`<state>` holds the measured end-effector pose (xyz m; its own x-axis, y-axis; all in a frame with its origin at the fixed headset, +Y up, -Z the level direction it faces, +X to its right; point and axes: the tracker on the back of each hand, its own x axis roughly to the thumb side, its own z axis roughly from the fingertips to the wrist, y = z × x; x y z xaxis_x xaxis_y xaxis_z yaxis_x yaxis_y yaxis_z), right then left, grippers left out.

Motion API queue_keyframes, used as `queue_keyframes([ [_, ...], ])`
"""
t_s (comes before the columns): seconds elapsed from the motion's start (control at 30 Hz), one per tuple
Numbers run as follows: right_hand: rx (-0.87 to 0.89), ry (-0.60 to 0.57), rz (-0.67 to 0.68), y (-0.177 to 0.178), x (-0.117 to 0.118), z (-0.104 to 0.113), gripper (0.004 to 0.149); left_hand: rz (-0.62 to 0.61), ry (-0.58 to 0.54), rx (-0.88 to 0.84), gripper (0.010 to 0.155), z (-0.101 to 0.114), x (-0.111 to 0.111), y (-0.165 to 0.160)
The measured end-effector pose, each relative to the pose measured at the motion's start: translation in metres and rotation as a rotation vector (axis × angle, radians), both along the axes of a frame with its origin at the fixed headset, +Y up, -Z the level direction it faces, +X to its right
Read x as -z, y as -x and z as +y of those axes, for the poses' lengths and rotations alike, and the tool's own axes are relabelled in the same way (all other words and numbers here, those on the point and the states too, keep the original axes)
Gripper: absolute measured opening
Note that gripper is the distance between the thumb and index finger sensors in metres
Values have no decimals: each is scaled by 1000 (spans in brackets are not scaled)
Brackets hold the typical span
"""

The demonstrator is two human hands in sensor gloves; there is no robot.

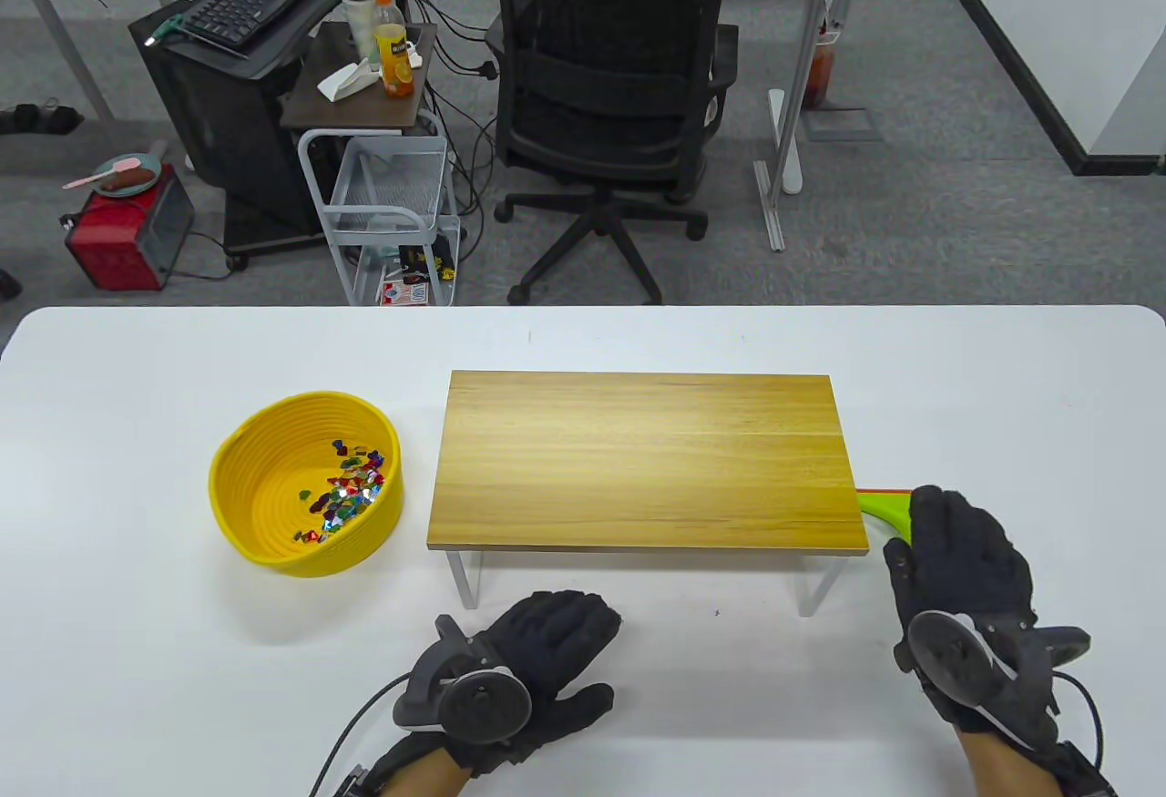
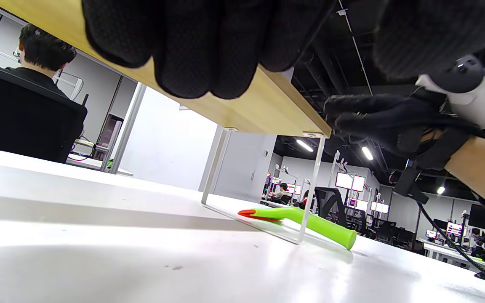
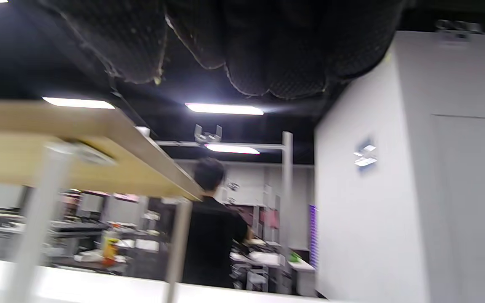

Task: Scrape sequins from tabletop organizer into fabric basket

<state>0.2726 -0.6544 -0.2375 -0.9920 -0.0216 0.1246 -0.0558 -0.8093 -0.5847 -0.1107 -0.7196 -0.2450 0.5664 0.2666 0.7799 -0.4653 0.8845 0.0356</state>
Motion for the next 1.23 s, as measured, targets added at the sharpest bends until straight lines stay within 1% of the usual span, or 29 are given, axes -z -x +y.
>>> queue_keyframes([
  [0.13, -64, -48, 166, 29, -15, 0, 59, 3, -10, 10, 72, 0, -1, -2],
  [0.23, -85, -44, 301, 51, -23, -5, 60, 5, -16, 12, 73, 0, -2, -3],
  [0.27, -89, -40, 322, 58, -25, -7, 61, 4, -18, 13, 73, 0, -2, -3],
  [0.4, -156, -25, 372, 83, -30, -17, 72, 8, -28, 19, 73, -1, -3, -3],
  [0.57, -132, 10, 465, 103, -33, -28, 76, 13, -41, 20, 73, 0, -4, -3],
  [0.87, -58, 100, 558, 113, -22, -45, 80, 4, -41, 29, 73, -1, -5, -3],
  [1.23, -38, 157, 555, 112, -11, -54, 78, -1, -31, 37, 73, -2, -5, -3],
])
